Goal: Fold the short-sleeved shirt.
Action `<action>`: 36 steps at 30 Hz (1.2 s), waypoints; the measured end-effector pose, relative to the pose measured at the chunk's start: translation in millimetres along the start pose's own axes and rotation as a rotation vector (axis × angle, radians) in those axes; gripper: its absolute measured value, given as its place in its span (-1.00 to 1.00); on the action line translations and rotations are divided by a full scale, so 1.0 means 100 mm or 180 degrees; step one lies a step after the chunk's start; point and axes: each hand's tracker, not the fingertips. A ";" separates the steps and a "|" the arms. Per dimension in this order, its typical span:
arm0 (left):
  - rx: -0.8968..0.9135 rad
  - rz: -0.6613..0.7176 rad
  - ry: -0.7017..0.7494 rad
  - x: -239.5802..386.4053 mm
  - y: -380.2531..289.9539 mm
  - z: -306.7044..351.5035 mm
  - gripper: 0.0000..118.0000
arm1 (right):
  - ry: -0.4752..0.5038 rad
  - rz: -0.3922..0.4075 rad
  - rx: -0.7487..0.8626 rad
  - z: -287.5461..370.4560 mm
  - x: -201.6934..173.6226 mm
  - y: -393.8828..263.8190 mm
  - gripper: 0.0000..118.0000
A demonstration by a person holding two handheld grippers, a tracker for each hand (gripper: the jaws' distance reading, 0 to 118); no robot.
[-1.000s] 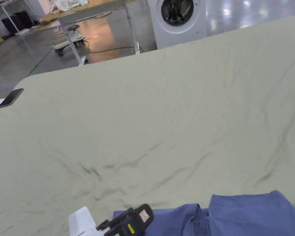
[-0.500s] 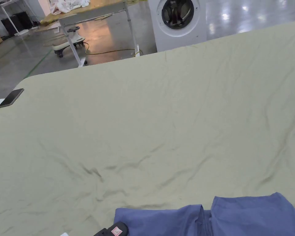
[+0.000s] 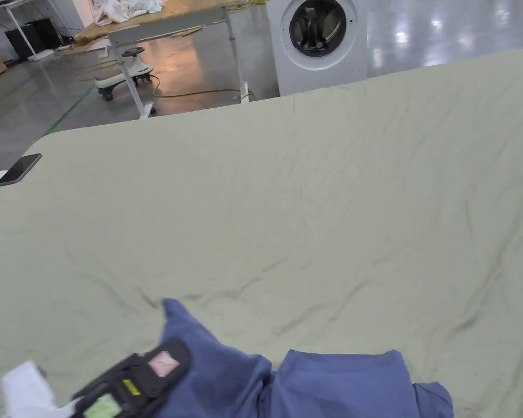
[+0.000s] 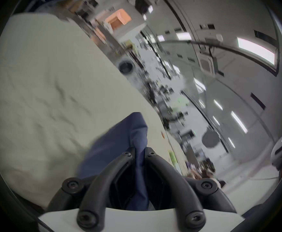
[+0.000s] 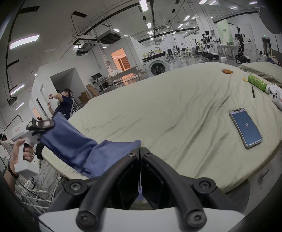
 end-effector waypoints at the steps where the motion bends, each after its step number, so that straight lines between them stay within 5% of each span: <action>1: -0.0246 -0.0028 -0.0037 0.06 -0.21 -0.23 -0.90 | 0.0014 -0.0003 0.0013 0.01 -0.01 0.00 -1.00; 6: -0.0960 -0.0461 0.0095 0.05 -1.09 -1.23 -0.87 | -0.0029 0.0119 0.0049 0.15 -0.02 -0.01 -1.00; 10: -0.1095 -0.0492 0.0179 0.10 -1.27 -1.56 -0.03 | -0.0173 0.0143 0.0044 0.33 0.12 -0.12 -1.00; 14: -0.0862 -0.0294 -0.0307 0.27 -1.01 -1.45 -0.17 | -0.0254 0.0027 0.0047 0.41 0.32 -0.27 -1.00; 15: -0.0865 -0.0356 -0.0178 0.24 -0.97 -1.43 -0.30 | -0.0277 -0.0022 0.0041 0.42 0.35 -0.29 -1.00; 17: -0.0864 -0.0482 0.0025 0.12 -0.94 -1.43 -0.88 | -0.0298 -0.0107 0.0029 0.44 0.40 -0.32 -1.00; 18: -0.0926 -0.0454 0.0093 0.04 -1.00 -1.47 -0.94 | -0.0296 -0.0134 0.0029 0.42 0.41 -0.33 -1.00; 24: -0.1784 -0.0578 0.0375 -0.22 -1.81 -1.87 -0.95 | -0.0276 -0.0129 -0.0053 0.28 0.32 -0.33 -1.00; 28: -0.1728 -0.0548 0.0382 -0.12 -1.74 -1.93 -0.96 | -0.0201 -0.0153 -0.0383 0.04 0.20 -0.36 -1.00; 30: -0.1541 -0.0572 0.0205 0.00 -1.57 -1.82 -0.93 | -0.0074 0.0031 -0.0572 -0.13 0.11 -0.35 -1.00; 31: -0.1472 -0.0622 0.0149 0.05 -1.47 -1.73 -0.84 | -0.0042 0.0139 -0.0621 -0.21 0.05 -0.32 -1.00; 34: -0.1105 -0.0842 0.0140 0.12 -1.07 -1.38 0.16 | 0.0260 0.0420 -0.0725 -0.51 -0.11 -0.21 -1.00; 36: -0.0944 -0.0884 0.0277 0.05 -0.87 -1.14 0.40 | 0.0391 0.0533 -0.0836 -0.79 -0.22 -0.13 -1.00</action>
